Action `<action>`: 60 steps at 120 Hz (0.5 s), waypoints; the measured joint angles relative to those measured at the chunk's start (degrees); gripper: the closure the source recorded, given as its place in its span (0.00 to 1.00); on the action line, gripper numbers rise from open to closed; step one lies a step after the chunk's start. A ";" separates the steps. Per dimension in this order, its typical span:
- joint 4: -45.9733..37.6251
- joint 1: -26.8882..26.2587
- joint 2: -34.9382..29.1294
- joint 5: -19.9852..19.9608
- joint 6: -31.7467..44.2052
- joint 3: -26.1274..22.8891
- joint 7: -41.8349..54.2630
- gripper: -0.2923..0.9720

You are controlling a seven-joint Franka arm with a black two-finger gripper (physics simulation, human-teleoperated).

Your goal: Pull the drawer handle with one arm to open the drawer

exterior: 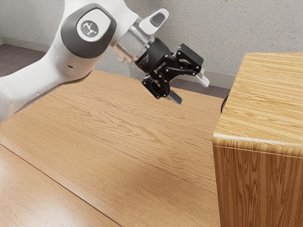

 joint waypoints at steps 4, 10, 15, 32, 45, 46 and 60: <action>-0.04 -0.15 -0.10 -0.08 -0.04 -0.01 -0.14 0.23; -0.10 -0.01 -0.17 -0.26 -0.16 -0.05 -0.34 0.23; -0.10 0.28 -0.40 -0.49 -0.28 -0.28 -0.50 0.23; -0.95 0.17 -0.29 -1.26 -0.78 -0.54 -1.00 0.23; -1.10 0.19 0.75 -1.76 -0.76 -0.53 -1.33 0.23; -1.08 0.20 0.78 -1.82 -0.74 -0.53 -1.36 0.23; -0.89 0.28 2.61 -3.56 0.65 -1.21 -1.66 0.23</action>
